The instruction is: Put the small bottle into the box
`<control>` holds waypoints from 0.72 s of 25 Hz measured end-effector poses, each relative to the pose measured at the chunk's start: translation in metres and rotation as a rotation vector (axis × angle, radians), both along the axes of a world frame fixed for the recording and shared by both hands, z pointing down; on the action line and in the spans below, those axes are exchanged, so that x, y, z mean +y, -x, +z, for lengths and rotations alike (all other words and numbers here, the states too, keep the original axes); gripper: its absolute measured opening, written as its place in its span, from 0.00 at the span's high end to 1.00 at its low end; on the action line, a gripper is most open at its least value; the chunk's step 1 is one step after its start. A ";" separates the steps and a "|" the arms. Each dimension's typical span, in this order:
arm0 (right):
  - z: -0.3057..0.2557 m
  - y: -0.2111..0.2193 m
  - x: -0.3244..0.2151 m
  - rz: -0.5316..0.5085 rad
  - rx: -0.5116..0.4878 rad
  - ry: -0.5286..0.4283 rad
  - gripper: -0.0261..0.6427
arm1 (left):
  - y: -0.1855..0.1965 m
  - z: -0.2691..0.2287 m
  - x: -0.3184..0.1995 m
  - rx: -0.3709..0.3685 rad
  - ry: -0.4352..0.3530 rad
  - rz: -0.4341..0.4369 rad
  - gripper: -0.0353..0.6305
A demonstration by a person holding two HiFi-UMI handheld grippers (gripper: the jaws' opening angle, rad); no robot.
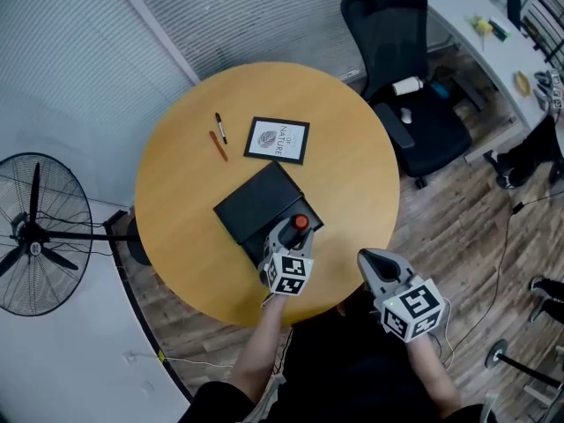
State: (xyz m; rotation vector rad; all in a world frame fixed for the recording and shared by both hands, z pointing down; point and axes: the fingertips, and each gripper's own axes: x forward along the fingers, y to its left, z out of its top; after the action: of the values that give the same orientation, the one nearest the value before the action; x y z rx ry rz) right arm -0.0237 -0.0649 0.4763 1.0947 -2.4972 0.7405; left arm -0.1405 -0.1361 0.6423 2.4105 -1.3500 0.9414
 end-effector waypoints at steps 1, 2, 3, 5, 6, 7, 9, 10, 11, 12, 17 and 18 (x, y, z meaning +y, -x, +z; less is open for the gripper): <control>-0.002 -0.002 0.000 -0.005 -0.008 -0.008 0.95 | -0.001 -0.004 0.003 -0.005 -0.004 -0.006 0.63; -0.004 -0.005 0.000 -0.009 -0.014 -0.015 0.95 | -0.003 -0.008 0.006 -0.008 -0.008 -0.013 0.63; -0.006 -0.008 0.001 -0.013 -0.021 -0.022 0.95 | -0.004 -0.012 0.010 -0.011 -0.012 -0.021 0.63; -0.009 -0.013 0.002 -0.019 -0.029 -0.039 0.95 | -0.006 -0.021 0.018 -0.015 -0.023 -0.039 0.63; -0.011 -0.016 0.002 -0.022 -0.027 -0.049 0.95 | -0.007 -0.026 0.021 -0.014 -0.031 -0.048 0.63; -0.013 -0.018 0.003 -0.026 -0.023 -0.062 0.95 | -0.009 -0.031 0.025 -0.010 -0.039 -0.057 0.63; -0.017 -0.023 0.005 -0.035 -0.022 -0.081 0.95 | -0.014 -0.040 0.032 -0.004 -0.051 -0.070 0.63; -0.020 -0.026 0.007 -0.039 -0.026 -0.087 0.95 | -0.018 -0.044 0.036 -0.002 -0.055 -0.074 0.63; -0.022 -0.029 0.008 -0.041 -0.031 -0.094 0.95 | -0.022 -0.047 0.040 0.001 -0.056 -0.077 0.63; -0.025 -0.032 0.010 -0.043 -0.035 -0.101 0.95 | -0.026 -0.051 0.044 0.006 -0.057 -0.080 0.63; -0.033 -0.053 0.017 -0.032 -0.053 -0.129 0.95 | -0.053 -0.070 0.059 0.027 -0.072 -0.073 0.63; -0.034 -0.058 0.019 -0.027 -0.055 -0.132 0.95 | -0.060 -0.075 0.062 0.033 -0.077 -0.068 0.63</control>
State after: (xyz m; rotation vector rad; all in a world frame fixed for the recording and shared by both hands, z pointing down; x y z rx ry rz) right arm 0.0345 -0.0456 0.4422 1.0957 -2.6343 0.6139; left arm -0.0806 -0.0742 0.5676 2.4077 -1.4720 0.8433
